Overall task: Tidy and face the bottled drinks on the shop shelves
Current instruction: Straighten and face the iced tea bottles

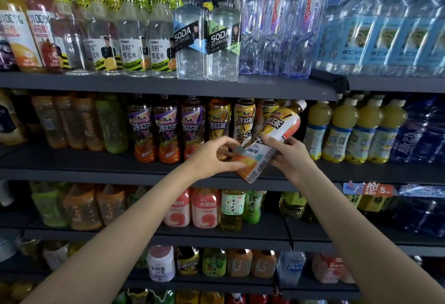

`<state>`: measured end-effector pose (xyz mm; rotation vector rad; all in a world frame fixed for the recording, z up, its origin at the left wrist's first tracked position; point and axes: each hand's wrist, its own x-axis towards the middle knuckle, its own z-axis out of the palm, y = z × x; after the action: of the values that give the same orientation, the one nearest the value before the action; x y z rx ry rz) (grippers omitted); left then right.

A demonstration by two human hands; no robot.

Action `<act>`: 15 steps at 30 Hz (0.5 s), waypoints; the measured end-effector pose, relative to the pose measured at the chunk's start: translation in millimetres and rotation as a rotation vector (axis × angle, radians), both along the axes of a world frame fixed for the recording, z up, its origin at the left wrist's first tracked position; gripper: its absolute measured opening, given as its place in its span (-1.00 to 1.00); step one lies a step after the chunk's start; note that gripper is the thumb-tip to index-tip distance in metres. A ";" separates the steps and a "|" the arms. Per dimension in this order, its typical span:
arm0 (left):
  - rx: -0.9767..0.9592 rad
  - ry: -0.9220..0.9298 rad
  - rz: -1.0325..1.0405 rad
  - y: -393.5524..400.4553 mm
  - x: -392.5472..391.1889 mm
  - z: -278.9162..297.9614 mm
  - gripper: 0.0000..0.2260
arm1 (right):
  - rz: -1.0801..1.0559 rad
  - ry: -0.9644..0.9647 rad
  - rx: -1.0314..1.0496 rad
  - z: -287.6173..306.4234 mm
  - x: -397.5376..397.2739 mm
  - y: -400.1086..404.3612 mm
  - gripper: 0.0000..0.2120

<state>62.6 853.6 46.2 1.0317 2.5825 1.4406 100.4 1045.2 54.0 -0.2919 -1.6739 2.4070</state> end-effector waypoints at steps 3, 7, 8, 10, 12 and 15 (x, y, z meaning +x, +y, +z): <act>-0.011 -0.069 0.010 11.0 -1.2 -4.4 -0.55 | 0.018 0.069 0.123 -0.4 5.9 -3.4 -0.67; -0.086 -0.067 0.047 23.6 2.8 -0.5 -0.39 | 0.045 0.095 0.200 -5.1 7.4 -4.1 -0.72; -0.111 -0.067 0.045 25.6 2.8 -1.8 -0.35 | 0.052 0.089 0.235 -7.6 6.5 -3.5 -0.68; -0.170 -0.065 0.042 28.7 5.0 -8.3 -0.30 | 0.067 0.062 0.326 -13.7 5.6 -3.2 -0.57; -0.193 -0.055 0.063 30.9 5.5 -20.0 -0.27 | 0.065 0.053 0.443 -20.5 3.5 -2.3 -0.55; -0.098 0.014 0.094 34.7 3.0 -29.2 -0.29 | 0.028 0.142 0.636 -23.5 -1.1 -3.9 -0.50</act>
<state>65.6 888.3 17.0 0.9245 2.7148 1.3141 99.3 1041.3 30.5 0.0046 -2.2512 1.7272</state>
